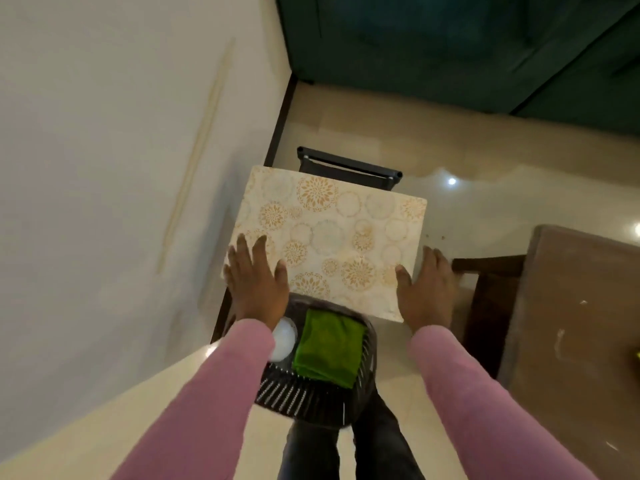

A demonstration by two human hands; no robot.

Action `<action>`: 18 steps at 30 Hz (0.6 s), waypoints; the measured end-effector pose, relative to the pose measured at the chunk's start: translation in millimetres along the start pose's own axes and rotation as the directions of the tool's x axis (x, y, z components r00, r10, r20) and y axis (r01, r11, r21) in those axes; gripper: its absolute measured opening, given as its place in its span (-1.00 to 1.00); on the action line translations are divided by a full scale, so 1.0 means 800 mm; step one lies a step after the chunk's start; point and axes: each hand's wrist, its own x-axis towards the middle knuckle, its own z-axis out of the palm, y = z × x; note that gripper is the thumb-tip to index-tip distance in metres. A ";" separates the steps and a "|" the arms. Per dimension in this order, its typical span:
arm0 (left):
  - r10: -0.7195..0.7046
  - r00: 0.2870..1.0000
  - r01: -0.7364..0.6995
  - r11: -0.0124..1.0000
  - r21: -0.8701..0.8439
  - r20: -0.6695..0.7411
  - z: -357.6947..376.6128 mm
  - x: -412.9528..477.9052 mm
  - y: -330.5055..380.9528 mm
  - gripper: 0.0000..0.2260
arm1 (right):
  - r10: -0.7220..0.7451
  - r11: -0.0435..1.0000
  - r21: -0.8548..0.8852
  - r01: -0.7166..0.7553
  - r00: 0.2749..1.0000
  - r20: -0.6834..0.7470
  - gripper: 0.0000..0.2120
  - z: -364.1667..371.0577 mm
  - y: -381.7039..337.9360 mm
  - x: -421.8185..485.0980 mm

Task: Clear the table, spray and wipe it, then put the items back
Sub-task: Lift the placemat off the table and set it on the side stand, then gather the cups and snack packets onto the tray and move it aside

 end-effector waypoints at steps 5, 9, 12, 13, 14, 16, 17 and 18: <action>0.123 0.991 -0.127 0.990 0.067 0.058 -0.038 -0.092 0.057 -0.49 | -0.173 0.983 -0.067 0.172 0.985 -0.018 -0.40 -0.072 -0.003 -0.080; 0.177 0.981 -0.185 0.977 0.103 0.075 -0.058 -0.163 0.079 -0.49 | -0.237 0.968 -0.097 0.233 0.971 -0.024 -0.40 -0.115 0.020 -0.141; 0.230 0.970 -0.237 0.965 0.113 0.074 -0.071 -0.219 0.081 -0.49 | -0.257 0.960 -0.124 0.250 0.965 -0.047 -0.41 -0.139 0.048 -0.193; 0.245 0.967 -0.251 0.961 0.112 0.067 -0.074 -0.237 0.079 -0.49 | -0.262 0.958 -0.136 0.253 0.963 -0.060 -0.41 -0.146 0.059 -0.211; 0.255 0.965 -0.261 0.959 0.109 0.062 -0.075 -0.251 0.077 -0.49 | -0.262 0.957 -0.145 0.250 0.962 -0.070 -0.41 -0.151 0.066 -0.225; 0.286 0.957 -0.289 0.952 0.100 0.047 -0.077 -0.280 0.071 -0.48 | -0.262 0.957 -0.161 0.243 0.959 -0.108 -0.40 -0.162 0.086 -0.256; 0.299 0.953 -0.302 0.948 0.102 0.038 -0.077 -0.294 0.069 -0.48 | -0.268 0.954 -0.170 0.246 0.955 -0.126 -0.39 -0.165 0.096 -0.271; 0.311 0.950 -0.312 0.944 0.107 0.031 -0.076 -0.308 0.067 -0.47 | -0.273 0.953 -0.176 0.248 0.952 -0.138 -0.39 -0.169 0.107 -0.286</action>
